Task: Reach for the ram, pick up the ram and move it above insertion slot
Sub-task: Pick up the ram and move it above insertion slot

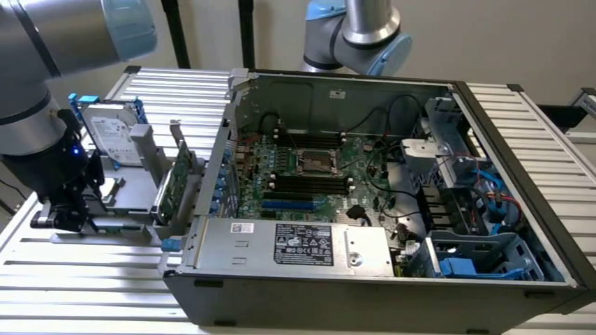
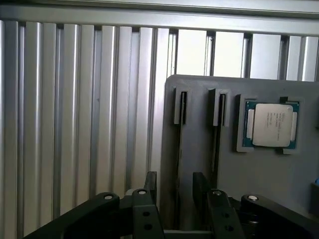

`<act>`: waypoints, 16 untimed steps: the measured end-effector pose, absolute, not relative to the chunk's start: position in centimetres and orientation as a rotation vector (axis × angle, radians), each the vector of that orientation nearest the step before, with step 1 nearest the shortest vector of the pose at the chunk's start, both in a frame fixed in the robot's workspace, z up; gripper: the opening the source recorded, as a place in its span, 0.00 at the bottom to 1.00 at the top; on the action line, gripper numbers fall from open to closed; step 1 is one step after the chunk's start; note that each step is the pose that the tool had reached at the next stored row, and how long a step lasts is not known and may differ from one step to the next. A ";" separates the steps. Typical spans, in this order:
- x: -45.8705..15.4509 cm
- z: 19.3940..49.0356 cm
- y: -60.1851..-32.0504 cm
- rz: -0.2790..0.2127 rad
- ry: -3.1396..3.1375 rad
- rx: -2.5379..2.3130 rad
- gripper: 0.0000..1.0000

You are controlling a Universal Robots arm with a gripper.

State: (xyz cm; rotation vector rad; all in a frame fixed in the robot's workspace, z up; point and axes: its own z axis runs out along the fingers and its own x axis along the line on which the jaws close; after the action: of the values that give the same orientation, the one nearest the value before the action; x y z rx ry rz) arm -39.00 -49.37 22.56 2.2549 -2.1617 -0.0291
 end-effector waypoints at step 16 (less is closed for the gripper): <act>-39.2 20.2 -48.7 -0.013 -2.142 2.287 0.42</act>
State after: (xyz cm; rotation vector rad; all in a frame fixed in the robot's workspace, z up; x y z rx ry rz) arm -39.17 -48.71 20.20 2.2872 -2.1421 -0.0126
